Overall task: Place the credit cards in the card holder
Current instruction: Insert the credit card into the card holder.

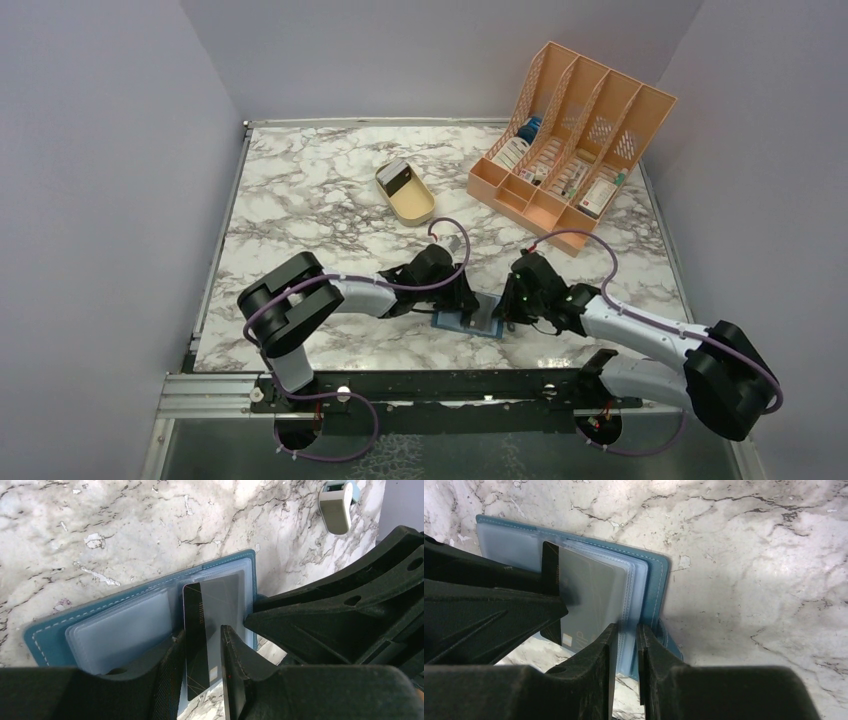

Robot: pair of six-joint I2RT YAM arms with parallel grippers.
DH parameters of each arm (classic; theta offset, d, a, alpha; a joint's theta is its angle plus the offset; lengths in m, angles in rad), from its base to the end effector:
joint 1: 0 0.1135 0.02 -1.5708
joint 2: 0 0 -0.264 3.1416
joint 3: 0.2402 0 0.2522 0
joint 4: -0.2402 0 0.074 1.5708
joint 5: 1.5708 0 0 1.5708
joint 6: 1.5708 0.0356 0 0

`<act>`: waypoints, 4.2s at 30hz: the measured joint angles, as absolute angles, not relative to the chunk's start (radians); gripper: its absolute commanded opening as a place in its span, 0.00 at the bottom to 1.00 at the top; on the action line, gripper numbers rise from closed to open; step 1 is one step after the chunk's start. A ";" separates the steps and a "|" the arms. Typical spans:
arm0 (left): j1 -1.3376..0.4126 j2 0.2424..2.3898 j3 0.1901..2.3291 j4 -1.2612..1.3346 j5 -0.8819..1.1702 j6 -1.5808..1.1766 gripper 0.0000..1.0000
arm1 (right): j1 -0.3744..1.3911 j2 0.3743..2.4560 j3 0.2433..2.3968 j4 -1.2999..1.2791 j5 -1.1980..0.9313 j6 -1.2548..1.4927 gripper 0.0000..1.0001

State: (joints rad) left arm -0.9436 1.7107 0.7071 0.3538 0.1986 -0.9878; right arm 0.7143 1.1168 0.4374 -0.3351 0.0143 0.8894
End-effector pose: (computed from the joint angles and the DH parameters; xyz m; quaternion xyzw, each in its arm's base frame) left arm 0.1855 -0.2679 0.1347 0.0244 0.8922 -0.4142 0.1785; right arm 0.1442 0.1243 0.1504 0.0860 0.9577 0.1925 0.1959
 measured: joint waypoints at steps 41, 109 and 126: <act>-0.970 1.552 0.826 -0.133 -0.056 -0.739 0.00 | 0.715 1.091 0.435 -0.380 0.011 0.918 0.17; -0.964 1.652 0.797 0.027 0.220 -0.820 0.02 | 0.714 1.156 0.448 -0.322 0.033 0.904 0.17; -0.937 1.526 0.845 -0.063 0.080 -0.779 0.40 | 0.715 1.117 0.544 -0.371 0.074 0.833 0.37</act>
State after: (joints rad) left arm -0.9367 1.5265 0.8452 -0.0631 0.0803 -0.7792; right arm 0.7147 1.1172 0.5438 -0.3710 0.0742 0.8326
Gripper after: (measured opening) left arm 0.329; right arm 0.335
